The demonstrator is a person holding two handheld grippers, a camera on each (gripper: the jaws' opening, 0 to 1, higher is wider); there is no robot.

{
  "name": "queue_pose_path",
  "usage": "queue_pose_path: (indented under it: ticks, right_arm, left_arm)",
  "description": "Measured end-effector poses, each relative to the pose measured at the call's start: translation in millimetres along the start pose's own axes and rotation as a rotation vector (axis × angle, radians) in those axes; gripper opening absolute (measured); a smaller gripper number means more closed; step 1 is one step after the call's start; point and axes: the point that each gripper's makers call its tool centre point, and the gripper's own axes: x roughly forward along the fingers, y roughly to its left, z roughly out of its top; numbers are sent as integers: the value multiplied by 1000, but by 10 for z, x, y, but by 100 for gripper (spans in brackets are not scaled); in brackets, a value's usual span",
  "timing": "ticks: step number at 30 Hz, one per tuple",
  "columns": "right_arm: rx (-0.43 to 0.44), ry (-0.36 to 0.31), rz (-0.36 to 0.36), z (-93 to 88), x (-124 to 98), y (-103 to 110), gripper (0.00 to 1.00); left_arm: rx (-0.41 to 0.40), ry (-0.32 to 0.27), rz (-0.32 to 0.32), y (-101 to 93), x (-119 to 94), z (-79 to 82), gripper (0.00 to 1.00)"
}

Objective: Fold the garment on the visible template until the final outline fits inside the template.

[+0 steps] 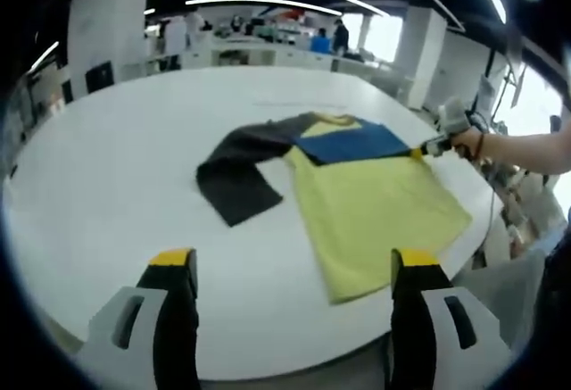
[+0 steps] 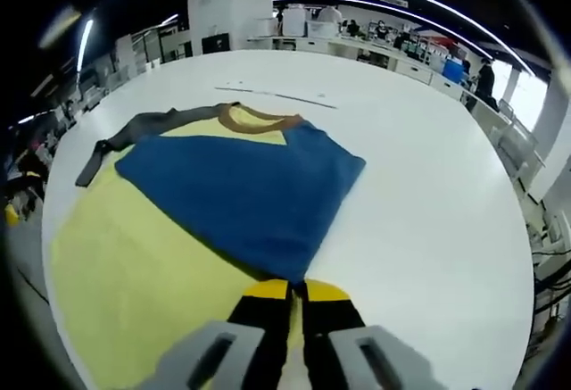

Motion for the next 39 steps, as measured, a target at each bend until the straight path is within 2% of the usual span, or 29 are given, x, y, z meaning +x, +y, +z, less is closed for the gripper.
queue_pose_path:
  ticks: [2,4,6,9,11,16,20,23,28,35,39]
  right_arm:
    - [73,-54,-12,90,-23,-33,16]
    - [115,-86,28,161,-58,13,26]
    - [104,-82,20,174,-94,6,32]
    - [88,-104,22,238,-136,28,48]
    - [118,-93,61,241,-179,112,59]
    - [145,-109,103,264,-265,214,79]
    - [122,-119,113,260,-397,288,86]
    - [91,-159,138,318,-511,349,94]
    - [94,-186,169,344,-696,418,99]
    - [90,-208,220,295,-1010,616,100]
    - [57,-226,236,294,-1153,705,100]
  left_arm:
    - [-3,1,-3,-5,3,2,86]
    - [-3,1,0,-2,9,6,86]
    - [-2,2,0,6,19,8,86]
    - [-1,2,1,12,35,19,85]
    - [4,0,-1,7,40,33,85]
    - [9,-9,0,28,50,72,85]
    - [9,-17,8,60,55,107,85]
    - [10,-24,10,76,66,127,83]
    - [14,-24,19,123,115,150,81]
    - [23,-54,33,234,194,302,76]
    - [41,-67,64,342,252,399,75]
